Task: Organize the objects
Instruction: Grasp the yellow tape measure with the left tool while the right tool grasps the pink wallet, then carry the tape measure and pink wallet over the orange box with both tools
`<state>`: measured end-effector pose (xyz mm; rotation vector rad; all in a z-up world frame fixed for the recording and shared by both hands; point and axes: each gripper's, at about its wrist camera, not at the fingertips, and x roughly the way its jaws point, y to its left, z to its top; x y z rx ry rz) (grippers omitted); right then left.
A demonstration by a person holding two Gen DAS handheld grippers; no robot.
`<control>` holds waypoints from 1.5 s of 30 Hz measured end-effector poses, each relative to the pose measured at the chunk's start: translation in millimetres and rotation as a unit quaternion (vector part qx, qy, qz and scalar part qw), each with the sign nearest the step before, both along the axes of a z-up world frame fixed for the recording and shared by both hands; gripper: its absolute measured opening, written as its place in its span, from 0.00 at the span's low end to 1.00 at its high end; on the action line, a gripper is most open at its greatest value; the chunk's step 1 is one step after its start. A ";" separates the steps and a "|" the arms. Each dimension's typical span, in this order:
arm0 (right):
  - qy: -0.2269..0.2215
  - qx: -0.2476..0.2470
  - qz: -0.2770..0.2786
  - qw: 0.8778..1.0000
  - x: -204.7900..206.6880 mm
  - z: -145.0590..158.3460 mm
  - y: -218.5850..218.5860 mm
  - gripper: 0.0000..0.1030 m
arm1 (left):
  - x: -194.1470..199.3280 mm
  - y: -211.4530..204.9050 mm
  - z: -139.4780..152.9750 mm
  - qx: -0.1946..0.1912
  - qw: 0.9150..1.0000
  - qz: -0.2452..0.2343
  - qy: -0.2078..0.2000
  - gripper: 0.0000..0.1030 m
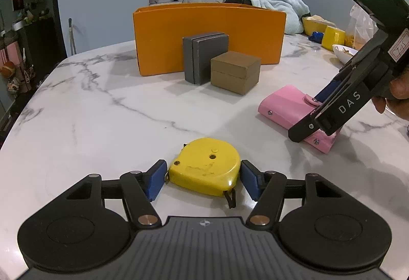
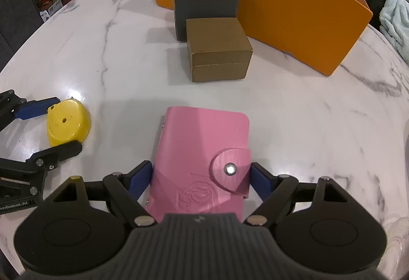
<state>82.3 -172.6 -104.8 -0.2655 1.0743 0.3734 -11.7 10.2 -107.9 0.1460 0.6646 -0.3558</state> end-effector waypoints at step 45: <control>-0.021 0.018 0.003 1.000 0.4 31.3 -0.8 0.77 | 6.3 8.8 43.4 -0.038 0.999 0.007 -0.030 0.67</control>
